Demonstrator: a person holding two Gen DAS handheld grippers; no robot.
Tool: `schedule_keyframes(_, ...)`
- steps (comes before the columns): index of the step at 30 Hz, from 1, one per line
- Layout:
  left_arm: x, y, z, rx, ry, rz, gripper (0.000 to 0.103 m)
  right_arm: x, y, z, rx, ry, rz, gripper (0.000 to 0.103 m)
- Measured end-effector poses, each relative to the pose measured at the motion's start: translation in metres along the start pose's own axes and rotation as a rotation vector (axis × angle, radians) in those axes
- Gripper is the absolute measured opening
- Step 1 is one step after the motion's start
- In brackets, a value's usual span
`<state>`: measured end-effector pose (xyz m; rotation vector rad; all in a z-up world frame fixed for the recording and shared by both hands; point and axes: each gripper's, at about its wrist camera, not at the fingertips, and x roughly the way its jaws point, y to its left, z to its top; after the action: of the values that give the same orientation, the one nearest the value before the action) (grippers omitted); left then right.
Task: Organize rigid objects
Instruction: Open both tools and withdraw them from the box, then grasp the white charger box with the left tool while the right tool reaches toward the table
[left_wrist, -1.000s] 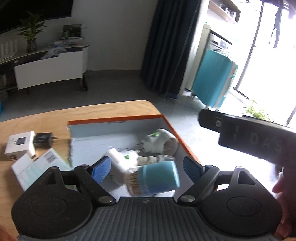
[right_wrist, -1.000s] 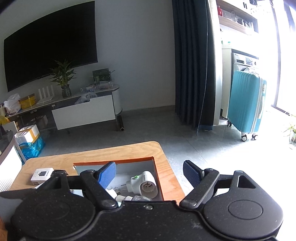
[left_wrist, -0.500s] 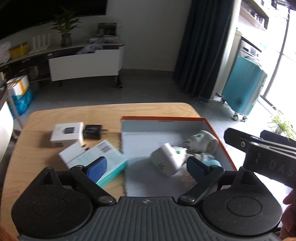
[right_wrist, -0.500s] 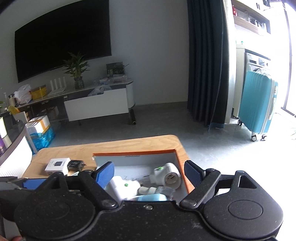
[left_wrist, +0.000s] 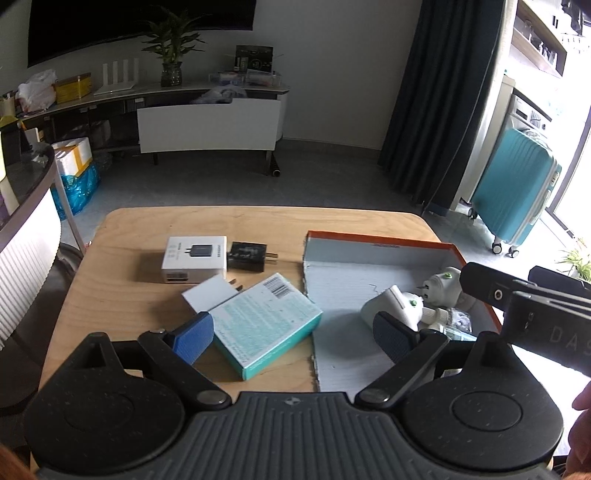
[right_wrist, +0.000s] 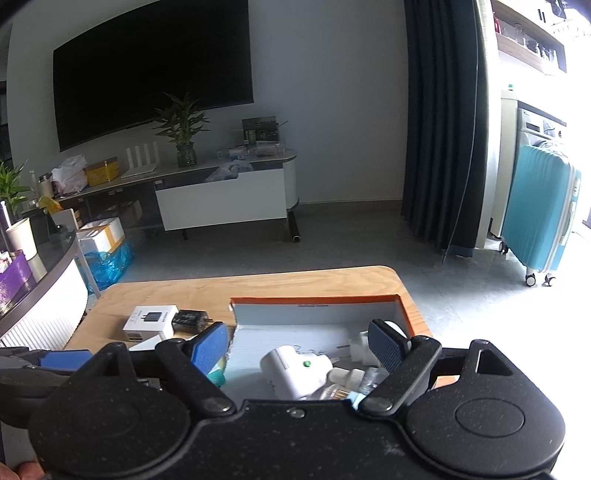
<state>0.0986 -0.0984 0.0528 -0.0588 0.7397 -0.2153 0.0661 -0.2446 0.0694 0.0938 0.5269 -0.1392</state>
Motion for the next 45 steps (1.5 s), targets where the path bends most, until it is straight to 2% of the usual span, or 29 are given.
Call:
schedule_keyframes(28,0.001,0.058,-0.012,-0.091,0.022,0.049,0.095,0.024,0.049,-0.005,-0.055,0.061,0.09,0.098)
schedule_keyframes(38,0.007,0.089,-0.024,-0.151,0.057,0.094,0.096,0.044,0.058,-0.016,-0.077,0.134,0.114,0.099)
schedule_keyframes(45,0.012,0.107,-0.018,-0.185,0.054,0.122,0.096,0.065,0.067,-0.024,-0.102,0.2,0.149,0.099)
